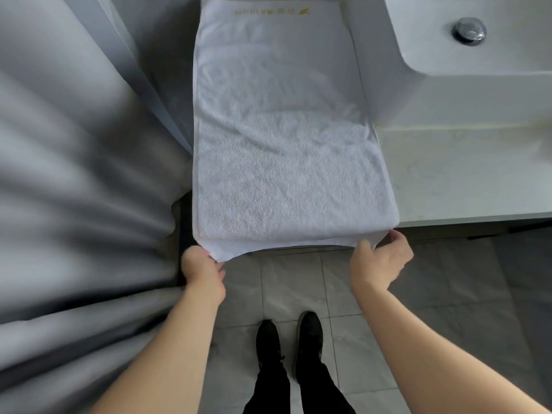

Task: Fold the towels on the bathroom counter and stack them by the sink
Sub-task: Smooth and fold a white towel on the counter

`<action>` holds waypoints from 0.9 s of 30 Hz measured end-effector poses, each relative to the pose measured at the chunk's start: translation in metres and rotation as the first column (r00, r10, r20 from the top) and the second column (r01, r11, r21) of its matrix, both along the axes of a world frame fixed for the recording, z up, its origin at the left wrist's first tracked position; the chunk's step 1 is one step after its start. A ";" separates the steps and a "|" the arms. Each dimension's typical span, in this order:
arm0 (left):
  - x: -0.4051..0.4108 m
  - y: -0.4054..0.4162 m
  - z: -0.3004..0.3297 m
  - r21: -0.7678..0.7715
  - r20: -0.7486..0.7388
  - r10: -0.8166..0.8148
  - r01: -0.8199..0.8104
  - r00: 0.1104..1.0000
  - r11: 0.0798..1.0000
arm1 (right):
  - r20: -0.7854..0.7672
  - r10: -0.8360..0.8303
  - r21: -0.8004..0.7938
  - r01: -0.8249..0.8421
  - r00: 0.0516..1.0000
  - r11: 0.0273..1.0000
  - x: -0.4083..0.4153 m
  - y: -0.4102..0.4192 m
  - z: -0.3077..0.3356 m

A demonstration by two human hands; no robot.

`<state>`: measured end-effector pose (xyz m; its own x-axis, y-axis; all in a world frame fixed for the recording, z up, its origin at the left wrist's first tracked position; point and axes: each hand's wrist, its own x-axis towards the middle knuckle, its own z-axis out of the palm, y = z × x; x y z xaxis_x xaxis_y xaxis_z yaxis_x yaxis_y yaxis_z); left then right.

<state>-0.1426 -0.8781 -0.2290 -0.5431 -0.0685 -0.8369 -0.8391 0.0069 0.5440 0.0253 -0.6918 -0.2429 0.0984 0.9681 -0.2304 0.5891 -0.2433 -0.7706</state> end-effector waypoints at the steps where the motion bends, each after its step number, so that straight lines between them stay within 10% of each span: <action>1: 0.007 0.001 0.001 -0.015 0.036 -0.084 0.085 0.996 0.996 | -0.101 -0.078 -0.139 0.064 0.992 0.988 -0.008 0.003 0.002; 8: 0.017 0.011 0.020 -0.222 -0.035 -0.423 0.406 0.905 0.887 | -0.050 0.090 -0.678 -0.099 0.995 0.728 -0.008 0.032 0.021; 14: -0.002 0.020 0.082 -0.063 -0.172 -0.295 0.289 0.940 0.955 | -0.104 0.151 -0.833 -0.169 0.983 0.527 0.020 0.049 0.076; 22: -0.060 0.066 0.140 0.018 -0.337 -0.131 0.145 0.932 0.989 | -0.325 -0.158 -0.562 -0.056 0.932 0.825 -0.038 0.096 0.144; 27: -0.102 0.079 0.139 0.058 -0.306 -0.167 0.194 0.937 0.979 | -0.411 0.149 -0.304 -0.290 0.899 0.907 -0.097 0.113 0.154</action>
<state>-0.2446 -0.7988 -0.0899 -0.7649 0.1186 -0.6332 -0.6275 0.0855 0.7739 -0.0721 -0.5789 -0.0891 -0.2673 0.8027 -0.5332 0.3479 -0.4356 -0.8302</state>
